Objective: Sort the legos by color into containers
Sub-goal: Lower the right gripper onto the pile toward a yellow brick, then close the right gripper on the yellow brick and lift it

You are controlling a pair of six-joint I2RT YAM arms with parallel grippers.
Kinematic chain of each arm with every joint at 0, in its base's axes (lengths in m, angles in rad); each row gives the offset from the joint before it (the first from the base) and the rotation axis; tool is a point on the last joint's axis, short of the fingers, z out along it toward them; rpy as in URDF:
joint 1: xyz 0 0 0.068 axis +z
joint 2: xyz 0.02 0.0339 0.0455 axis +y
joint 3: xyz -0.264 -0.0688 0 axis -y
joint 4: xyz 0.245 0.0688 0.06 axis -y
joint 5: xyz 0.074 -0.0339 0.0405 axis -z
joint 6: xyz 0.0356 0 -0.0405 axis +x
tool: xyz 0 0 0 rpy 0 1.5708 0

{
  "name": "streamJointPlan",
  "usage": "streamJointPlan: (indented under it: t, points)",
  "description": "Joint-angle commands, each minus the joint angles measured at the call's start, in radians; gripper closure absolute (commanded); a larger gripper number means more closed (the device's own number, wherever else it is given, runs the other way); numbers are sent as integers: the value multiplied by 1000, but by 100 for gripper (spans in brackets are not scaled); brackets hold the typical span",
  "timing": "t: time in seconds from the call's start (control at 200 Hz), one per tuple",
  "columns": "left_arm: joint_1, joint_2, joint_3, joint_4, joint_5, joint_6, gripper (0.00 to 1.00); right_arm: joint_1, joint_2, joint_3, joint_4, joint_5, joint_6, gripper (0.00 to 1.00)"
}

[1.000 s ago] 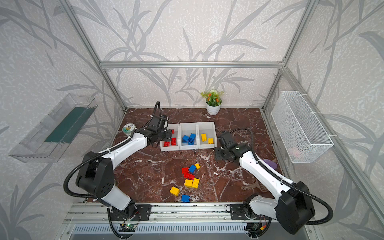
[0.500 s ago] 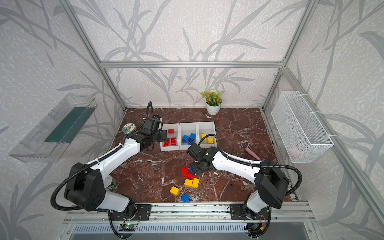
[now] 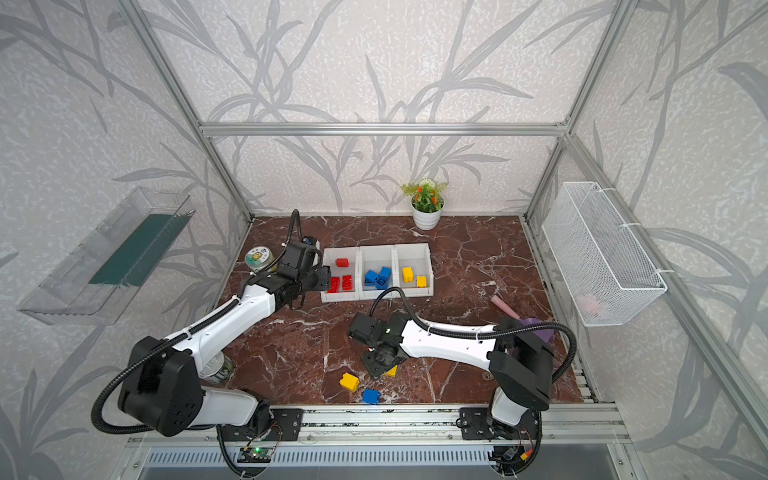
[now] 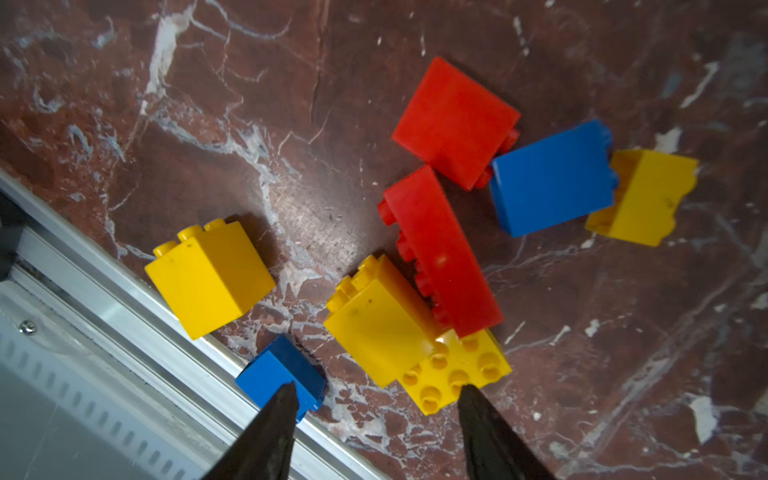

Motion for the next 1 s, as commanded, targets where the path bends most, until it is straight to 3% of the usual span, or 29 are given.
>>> streamJointPlan:
  t: [0.0,0.535,0.995]
  points:
    - [7,-35,-16,-19,-7,-7,38,26,26,40,-20,-9,46,37]
    - [9,-76,-60,-22,0,12,38,40,87,55,-67,26,154,38]
    - [9,-92,-72,-29,-7,12,38,40,176,127,-55,15,89,38]
